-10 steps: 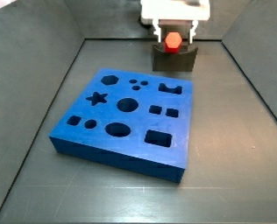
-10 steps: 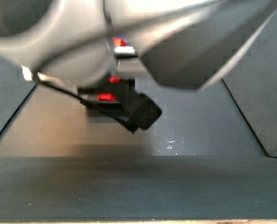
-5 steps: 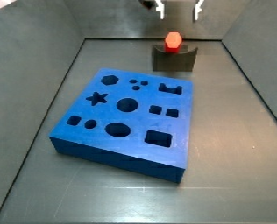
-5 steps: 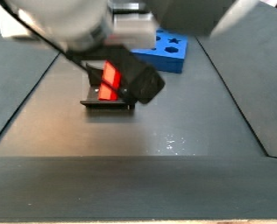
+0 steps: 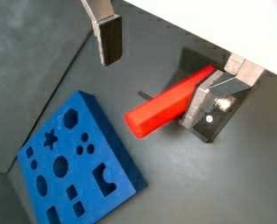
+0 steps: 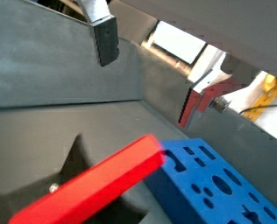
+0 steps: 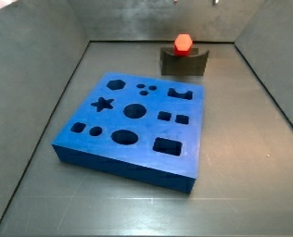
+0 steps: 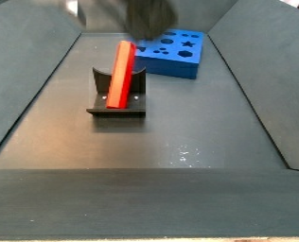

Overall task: Pick up the hexagon object. Move up. Place the hexagon object on the fixture. Regrasp the hexagon object. Move to above the board. Insert the hexagon object.
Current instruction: Regrasp the hexagon object.

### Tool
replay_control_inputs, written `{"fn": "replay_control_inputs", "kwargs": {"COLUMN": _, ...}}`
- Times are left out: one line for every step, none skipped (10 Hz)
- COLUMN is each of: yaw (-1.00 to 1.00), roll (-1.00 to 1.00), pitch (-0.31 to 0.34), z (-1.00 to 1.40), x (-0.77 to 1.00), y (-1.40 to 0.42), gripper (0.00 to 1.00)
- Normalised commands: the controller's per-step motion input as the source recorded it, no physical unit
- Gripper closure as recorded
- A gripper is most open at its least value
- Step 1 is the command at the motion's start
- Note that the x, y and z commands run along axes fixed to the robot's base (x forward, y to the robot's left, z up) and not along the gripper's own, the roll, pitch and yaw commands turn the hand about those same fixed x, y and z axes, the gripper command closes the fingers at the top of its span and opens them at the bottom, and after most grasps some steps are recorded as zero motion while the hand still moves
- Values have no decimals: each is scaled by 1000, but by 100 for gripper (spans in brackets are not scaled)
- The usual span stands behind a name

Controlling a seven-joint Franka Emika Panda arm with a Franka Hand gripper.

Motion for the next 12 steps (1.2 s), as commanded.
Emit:
{"fn": "replay_control_inputs", "kwargs": {"yaw": 33, "roll": 1000, "pitch": 37, "z": 534, "x": -37, "y": -1000, "gripper": 0}}
{"fn": "replay_control_inputs", "kwargs": {"yaw": 34, "roll": 1000, "pitch": 37, "z": 470, "x": -26, "y": -1000, "gripper": 0}}
{"fn": "replay_control_inputs", "kwargs": {"yaw": 34, "roll": 1000, "pitch": 37, "z": 379, "x": -18, "y": -881, "gripper": 0}}
{"fn": "replay_control_inputs", "kwargs": {"yaw": 35, "roll": 1000, "pitch": 35, "z": 151, "x": -2, "y": -516, "gripper": 0}}
{"fn": "replay_control_inputs", "kwargs": {"yaw": 35, "roll": 1000, "pitch": 35, "z": 96, "x": 3, "y": -363, "gripper": 0}}
{"fn": "replay_control_inputs", "kwargs": {"yaw": 36, "roll": 1000, "pitch": 33, "z": 49, "x": 5, "y": -106, "gripper": 0}}
{"fn": "replay_control_inputs", "kwargs": {"yaw": 37, "roll": 1000, "pitch": 33, "z": 27, "x": 8, "y": -49, "gripper": 0}}
{"fn": "replay_control_inputs", "kwargs": {"yaw": 39, "roll": 1000, "pitch": 35, "z": 20, "x": 8, "y": -52, "gripper": 0}}
{"fn": "replay_control_inputs", "kwargs": {"yaw": 39, "roll": 1000, "pitch": 38, "z": 20, "x": 6, "y": -43, "gripper": 0}}
{"fn": "replay_control_inputs", "kwargs": {"yaw": 41, "roll": 1000, "pitch": 44, "z": 18, "x": 7, "y": -27, "gripper": 0}}
{"fn": "replay_control_inputs", "kwargs": {"yaw": 43, "roll": 1000, "pitch": 49, "z": 14, "x": 17, "y": -22, "gripper": 0}}
{"fn": "replay_control_inputs", "kwargs": {"yaw": 46, "roll": 1000, "pitch": 57, "z": 2, "x": 32, "y": -27, "gripper": 0}}
